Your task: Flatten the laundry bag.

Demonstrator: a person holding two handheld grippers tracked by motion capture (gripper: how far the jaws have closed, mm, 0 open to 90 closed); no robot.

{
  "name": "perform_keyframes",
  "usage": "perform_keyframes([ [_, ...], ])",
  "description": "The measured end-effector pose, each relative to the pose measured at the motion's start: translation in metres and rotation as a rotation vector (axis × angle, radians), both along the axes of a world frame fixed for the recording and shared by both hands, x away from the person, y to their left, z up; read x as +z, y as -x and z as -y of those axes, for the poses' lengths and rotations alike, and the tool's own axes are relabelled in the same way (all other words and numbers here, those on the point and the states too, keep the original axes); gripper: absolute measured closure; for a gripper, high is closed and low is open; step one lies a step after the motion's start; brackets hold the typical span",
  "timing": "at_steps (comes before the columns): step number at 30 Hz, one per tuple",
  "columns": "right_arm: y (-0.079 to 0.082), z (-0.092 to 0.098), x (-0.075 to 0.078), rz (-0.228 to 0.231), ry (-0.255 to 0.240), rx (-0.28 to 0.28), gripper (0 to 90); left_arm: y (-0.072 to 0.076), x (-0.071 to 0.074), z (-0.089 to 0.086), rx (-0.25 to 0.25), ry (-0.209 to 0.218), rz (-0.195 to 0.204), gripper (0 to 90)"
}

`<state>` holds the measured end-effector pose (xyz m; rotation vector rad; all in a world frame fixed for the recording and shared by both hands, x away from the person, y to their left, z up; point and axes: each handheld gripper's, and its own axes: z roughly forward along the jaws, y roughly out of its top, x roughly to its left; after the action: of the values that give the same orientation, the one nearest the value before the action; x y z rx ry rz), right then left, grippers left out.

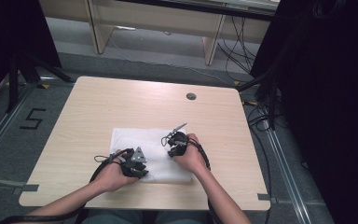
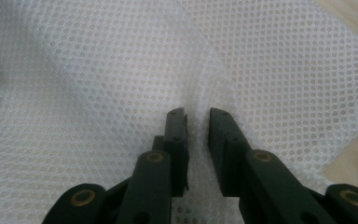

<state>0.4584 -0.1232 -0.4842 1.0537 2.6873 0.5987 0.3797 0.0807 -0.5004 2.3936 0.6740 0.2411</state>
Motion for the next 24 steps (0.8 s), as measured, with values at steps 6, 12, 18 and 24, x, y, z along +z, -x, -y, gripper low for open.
perform_keyframes([
  [6, 0.003, -0.005, 0.003, 0.005, 0.028, 0.025, 88.2, 0.0, 0.0, 0.0, 0.007, -0.004, 0.006, 73.5],
  [12, 0.007, -0.006, 0.009, 0.008, 0.031, 0.016, 88.8, -0.001, 0.0, 0.0, 0.0, -0.007, 0.014, 73.5],
  [18, 0.008, -0.004, 0.024, 0.043, 0.012, 0.035, 88.4, -0.001, 0.0, 0.001, 0.005, -0.001, 0.012, 73.4],
  [24, 0.013, -0.006, 0.035, 0.037, -0.004, 0.017, 88.5, -0.003, -0.001, 0.002, 0.013, 0.02, 0.017, 73.2],
])
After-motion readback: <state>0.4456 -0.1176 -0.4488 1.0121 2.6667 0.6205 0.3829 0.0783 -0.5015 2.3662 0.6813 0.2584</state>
